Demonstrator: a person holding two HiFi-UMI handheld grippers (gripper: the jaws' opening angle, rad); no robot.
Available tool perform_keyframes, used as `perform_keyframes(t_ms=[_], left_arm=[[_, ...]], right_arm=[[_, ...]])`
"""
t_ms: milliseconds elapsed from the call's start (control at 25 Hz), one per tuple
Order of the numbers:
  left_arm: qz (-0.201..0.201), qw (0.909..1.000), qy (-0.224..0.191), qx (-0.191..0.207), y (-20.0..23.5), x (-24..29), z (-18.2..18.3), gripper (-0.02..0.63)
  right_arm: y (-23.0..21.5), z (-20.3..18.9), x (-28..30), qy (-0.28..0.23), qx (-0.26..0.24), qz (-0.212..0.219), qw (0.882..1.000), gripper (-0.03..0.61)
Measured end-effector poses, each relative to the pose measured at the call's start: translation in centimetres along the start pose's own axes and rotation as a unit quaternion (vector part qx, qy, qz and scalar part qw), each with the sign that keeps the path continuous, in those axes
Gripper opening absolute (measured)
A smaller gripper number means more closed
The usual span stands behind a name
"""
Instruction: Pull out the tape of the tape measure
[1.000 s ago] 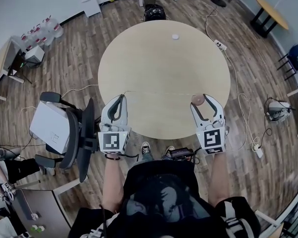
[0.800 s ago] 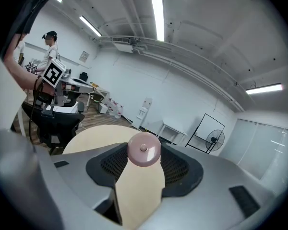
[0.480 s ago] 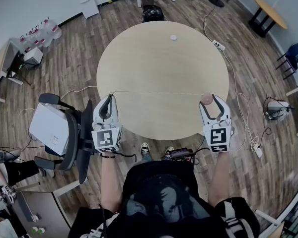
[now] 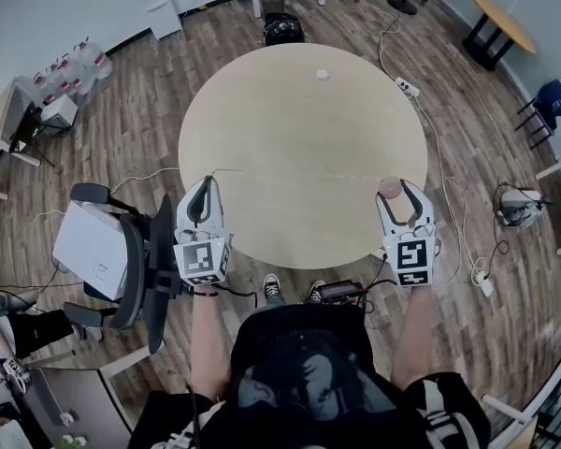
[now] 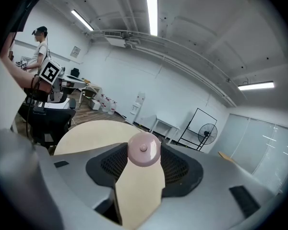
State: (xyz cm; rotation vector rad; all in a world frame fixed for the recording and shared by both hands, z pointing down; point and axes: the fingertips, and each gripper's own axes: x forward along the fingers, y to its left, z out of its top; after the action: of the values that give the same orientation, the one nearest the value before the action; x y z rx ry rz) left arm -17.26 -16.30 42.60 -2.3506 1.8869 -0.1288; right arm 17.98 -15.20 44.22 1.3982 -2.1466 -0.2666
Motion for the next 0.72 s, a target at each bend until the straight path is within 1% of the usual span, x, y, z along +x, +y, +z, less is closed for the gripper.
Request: perform_keyframes(t_ms=[120,280,440,600,720], left_arm=[[-0.007,1.0000,-0.002,0.000,-0.7,0.7,0.1,0.005],[-0.009,1.0000,-0.003,-0.002,-0.6,1.2,0.0,0.005],[-0.013,0.9999,0.003,-0.001,-0.7,1.7,-0.7,0.006],[-0.022,0.9992,0.034,-0.005,-1.2,2.7,-3.1,0.006],[-0.033,0.9963,0.077,-0.017,-1.6,3.5,-6.3,0.006]], right_arm=[[-0.1,0.2,0.4,-0.002,0.002,0.004,1.000,0.219],[-0.1,0.3,0.7,-0.002,0.007,0.004,1.000,0.219],[-0.1,-0.4,1.4,0.005,0.015,0.007,1.000,0.219],[0.4,-2.2,2.9,0.028,0.032,0.022,0.999,0.219],[1.2,-4.3,4.4,0.053,0.051,0.043,0.996,0.219]])
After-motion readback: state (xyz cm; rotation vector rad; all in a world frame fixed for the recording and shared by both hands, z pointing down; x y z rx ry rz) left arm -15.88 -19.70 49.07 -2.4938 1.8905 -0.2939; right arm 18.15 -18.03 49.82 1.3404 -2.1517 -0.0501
